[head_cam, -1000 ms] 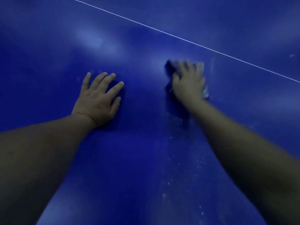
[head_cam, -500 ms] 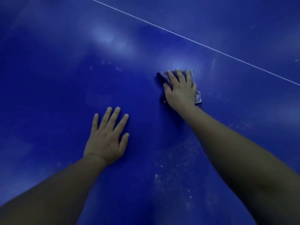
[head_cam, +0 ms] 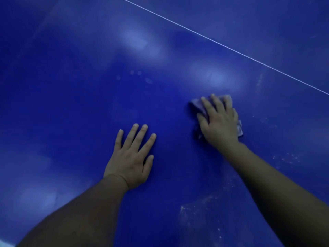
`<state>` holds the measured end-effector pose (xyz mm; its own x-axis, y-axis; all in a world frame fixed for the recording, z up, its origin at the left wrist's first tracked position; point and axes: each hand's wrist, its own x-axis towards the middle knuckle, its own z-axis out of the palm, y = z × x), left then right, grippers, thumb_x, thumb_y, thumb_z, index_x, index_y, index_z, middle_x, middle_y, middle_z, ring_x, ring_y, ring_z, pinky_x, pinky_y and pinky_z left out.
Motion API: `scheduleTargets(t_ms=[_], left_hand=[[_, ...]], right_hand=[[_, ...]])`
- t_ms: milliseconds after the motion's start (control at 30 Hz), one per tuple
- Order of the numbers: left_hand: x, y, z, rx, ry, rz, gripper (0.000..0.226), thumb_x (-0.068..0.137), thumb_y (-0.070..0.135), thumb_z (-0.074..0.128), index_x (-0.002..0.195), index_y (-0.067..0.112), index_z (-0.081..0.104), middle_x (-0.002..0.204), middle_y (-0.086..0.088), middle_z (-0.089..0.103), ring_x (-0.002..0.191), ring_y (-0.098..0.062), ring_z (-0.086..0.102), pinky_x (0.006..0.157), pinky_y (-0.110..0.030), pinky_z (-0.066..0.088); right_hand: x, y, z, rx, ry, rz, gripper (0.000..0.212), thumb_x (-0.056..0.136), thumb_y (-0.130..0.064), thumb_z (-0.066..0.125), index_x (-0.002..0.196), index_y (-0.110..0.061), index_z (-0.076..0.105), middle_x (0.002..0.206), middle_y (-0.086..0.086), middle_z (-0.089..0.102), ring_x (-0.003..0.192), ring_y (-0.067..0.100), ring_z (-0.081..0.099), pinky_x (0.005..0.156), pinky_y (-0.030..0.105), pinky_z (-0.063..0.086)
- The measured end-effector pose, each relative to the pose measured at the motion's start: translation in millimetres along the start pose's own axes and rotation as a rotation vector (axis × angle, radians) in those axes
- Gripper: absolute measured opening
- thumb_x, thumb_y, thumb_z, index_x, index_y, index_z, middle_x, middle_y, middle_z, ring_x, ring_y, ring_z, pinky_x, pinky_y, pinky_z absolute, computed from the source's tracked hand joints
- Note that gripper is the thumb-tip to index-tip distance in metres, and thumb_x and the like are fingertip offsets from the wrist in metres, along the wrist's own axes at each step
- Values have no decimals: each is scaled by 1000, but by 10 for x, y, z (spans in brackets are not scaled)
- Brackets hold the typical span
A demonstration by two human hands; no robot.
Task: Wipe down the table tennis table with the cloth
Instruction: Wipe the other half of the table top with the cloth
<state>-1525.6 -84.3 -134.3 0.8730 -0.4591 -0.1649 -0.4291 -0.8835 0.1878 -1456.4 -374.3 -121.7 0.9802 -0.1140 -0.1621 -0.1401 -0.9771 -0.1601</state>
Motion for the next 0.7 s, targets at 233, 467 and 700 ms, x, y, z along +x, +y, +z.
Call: scheduleTargets(t_ms=[233, 467, 700], left_hand=[[-13, -12, 15, -70, 79, -30, 61, 100, 41, 33, 154, 14, 37, 164, -11, 24, 154, -27, 14, 121, -58, 13], [-44, -9, 67, -112, 235, -184, 69, 100, 41, 32, 157, 3, 22, 166, -18, 15, 154, -32, 10, 121, -60, 9], [-32, -39, 98, -143, 320, -98, 66, 103, 41, 29, 157, 6, 19, 166, -18, 13, 154, -34, 11, 121, -62, 9]], right_hand=[[76, -586, 133, 40, 58, -45, 57, 99, -48, 37, 153, -28, 40, 163, 2, 31, 153, 34, 14, 118, 58, 19], [1124, -1930, 154, 16, 24, -384, 54, 102, -48, 40, 154, -33, 37, 164, -3, 29, 153, 30, 13, 119, 55, 17], [701, -1334, 88, -105, -189, -1196, 57, 92, -44, 39, 144, -28, 54, 155, -1, 46, 147, 32, 33, 111, 50, 30]])
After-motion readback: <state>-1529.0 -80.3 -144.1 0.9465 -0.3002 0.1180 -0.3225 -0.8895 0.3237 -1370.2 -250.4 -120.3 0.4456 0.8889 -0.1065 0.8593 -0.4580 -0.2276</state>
